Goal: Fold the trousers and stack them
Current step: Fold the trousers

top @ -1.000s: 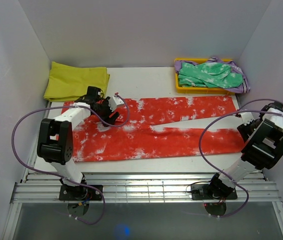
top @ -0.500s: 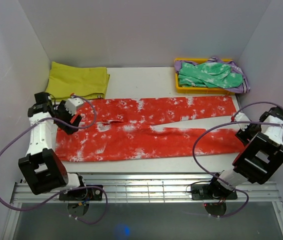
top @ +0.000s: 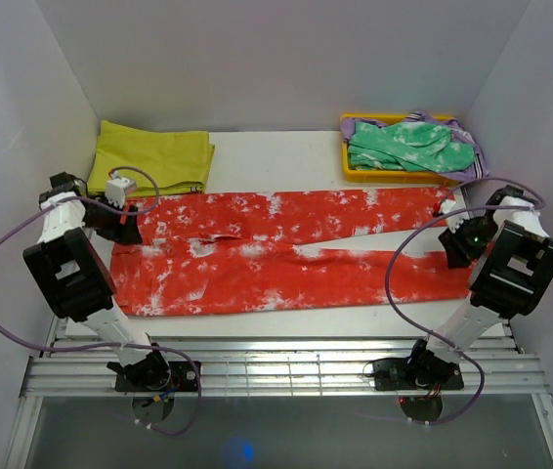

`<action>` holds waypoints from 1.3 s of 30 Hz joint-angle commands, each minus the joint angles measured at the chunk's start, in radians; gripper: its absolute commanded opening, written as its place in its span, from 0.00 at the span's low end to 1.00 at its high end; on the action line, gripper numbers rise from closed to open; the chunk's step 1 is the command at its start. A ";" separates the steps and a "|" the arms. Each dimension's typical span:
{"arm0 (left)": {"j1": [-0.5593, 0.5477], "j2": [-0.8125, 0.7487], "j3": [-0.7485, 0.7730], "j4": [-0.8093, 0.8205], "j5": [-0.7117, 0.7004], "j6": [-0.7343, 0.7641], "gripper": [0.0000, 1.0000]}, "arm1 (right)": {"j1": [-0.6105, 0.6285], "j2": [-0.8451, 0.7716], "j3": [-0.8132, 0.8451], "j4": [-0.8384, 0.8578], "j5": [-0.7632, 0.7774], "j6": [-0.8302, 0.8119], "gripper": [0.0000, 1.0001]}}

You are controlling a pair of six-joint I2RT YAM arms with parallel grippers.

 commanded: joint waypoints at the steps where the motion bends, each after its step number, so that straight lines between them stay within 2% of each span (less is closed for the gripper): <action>1: -0.008 0.061 0.200 0.070 0.146 -0.151 0.80 | 0.010 0.033 0.256 -0.083 -0.216 0.176 0.53; 2: -0.022 0.086 0.230 0.068 0.160 -0.190 0.80 | 0.027 0.077 0.360 -0.093 -0.236 0.210 0.52; 6: -0.069 0.183 0.305 0.105 0.130 -0.253 0.78 | 0.106 0.186 0.510 0.008 -0.252 0.405 0.48; 11: -0.120 0.249 0.294 0.192 0.056 -0.316 0.78 | 0.223 0.298 0.521 0.177 -0.169 0.557 0.41; 16: -0.132 0.276 0.267 0.223 0.015 -0.330 0.77 | 0.275 0.369 0.463 0.300 -0.081 0.613 0.38; 21: -0.132 0.275 0.210 0.229 -0.024 -0.298 0.76 | 0.278 0.380 0.365 0.329 0.024 0.588 0.31; 26: -0.134 0.261 0.135 0.217 -0.090 -0.220 0.73 | 0.278 0.283 0.149 0.320 0.099 0.479 0.21; 30: -0.132 0.250 0.078 0.190 -0.123 -0.157 0.65 | 0.278 0.196 0.029 0.282 0.127 0.409 0.17; 32: -0.131 0.246 0.053 0.162 -0.137 -0.126 0.57 | 0.278 0.150 -0.019 0.259 0.128 0.367 0.17; 36: -0.128 0.220 0.037 0.124 -0.142 -0.083 0.48 | 0.277 0.099 -0.036 0.229 0.139 0.327 0.17; 39: -0.125 0.194 0.098 0.065 -0.110 -0.051 0.48 | 0.269 0.095 0.063 0.135 0.112 0.295 0.19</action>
